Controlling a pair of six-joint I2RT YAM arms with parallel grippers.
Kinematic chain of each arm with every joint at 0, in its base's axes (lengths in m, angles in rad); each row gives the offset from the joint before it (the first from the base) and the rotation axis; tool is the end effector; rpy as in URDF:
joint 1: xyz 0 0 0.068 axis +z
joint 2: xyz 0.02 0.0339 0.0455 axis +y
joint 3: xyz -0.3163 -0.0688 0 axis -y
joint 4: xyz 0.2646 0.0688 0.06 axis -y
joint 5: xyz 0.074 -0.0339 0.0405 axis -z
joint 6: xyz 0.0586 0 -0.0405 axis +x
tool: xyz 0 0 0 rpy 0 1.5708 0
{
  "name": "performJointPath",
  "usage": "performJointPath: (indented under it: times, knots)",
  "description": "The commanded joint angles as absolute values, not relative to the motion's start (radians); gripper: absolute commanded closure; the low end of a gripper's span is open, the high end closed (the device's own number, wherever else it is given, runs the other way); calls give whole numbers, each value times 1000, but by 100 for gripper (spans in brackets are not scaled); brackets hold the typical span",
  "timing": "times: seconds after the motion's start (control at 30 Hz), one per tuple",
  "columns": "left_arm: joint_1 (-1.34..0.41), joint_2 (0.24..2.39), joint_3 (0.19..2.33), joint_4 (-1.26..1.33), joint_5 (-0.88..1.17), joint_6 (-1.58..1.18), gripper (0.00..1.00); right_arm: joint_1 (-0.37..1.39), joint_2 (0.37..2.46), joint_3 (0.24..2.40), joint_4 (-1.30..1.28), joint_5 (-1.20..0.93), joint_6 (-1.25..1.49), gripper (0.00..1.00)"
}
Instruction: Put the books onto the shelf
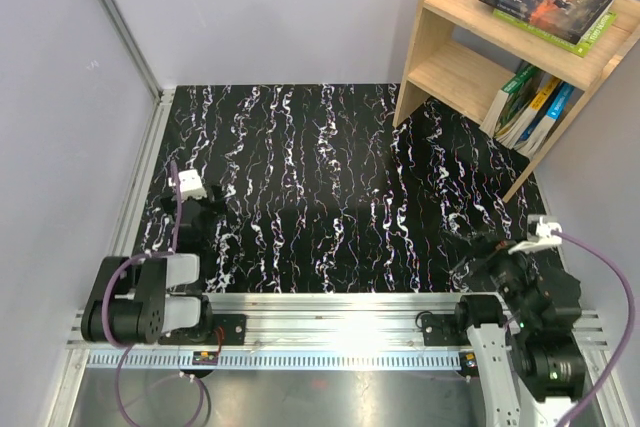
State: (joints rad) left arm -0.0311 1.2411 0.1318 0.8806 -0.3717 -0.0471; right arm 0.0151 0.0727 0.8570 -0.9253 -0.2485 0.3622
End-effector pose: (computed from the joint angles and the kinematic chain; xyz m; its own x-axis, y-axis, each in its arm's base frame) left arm 0.2150 0.0146 0.1734 -0.2111 -0.0373 -0.9768 -0.3349 0.9415 0.0364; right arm -0.0213 0.0141 0.3475 -0.2229 0.3401 -0.9136 -0.1916 0.9036 0.3831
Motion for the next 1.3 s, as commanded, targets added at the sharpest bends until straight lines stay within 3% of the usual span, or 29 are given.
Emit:
performJointPath:
  times: [0.0,0.07,0.23,0.4,0.6,0.7,0.83,0.87,0.93,0.97,1.27]
  knots:
    - [-26,1321,140,1187,-97,57,1,20,142,787,-672,-249,285,0]
    - [-26,1315,195,1072,-115,40,1,20,208,758,-544,-245,217,0]
    - [-18,1328,206,1074,-186,8,1,20,444,637,-275,-152,95,0]
    - [-18,1324,204,1071,-186,8,1,17,667,407,237,-52,15,0]
    - [-18,1324,202,1072,-187,9,1,-53,1130,260,884,-35,52,0]
    - [-18,1325,204,1071,-186,8,1,-104,1333,255,1062,-73,32,0]
    - [-18,1324,204,1071,-184,8,1,-124,1538,294,1161,-130,40,0]
    - [-18,1324,204,1072,-186,9,1,-124,1551,328,1081,-147,37,0]
    - [-18,1325,202,1069,-184,9,1,-126,1540,402,942,-129,20,0]
    - [-17,1325,202,1074,-184,6,1,-126,1555,391,1027,-103,69,0]
    - [-18,1324,204,1071,-184,9,1,-126,1546,403,986,-90,58,0]
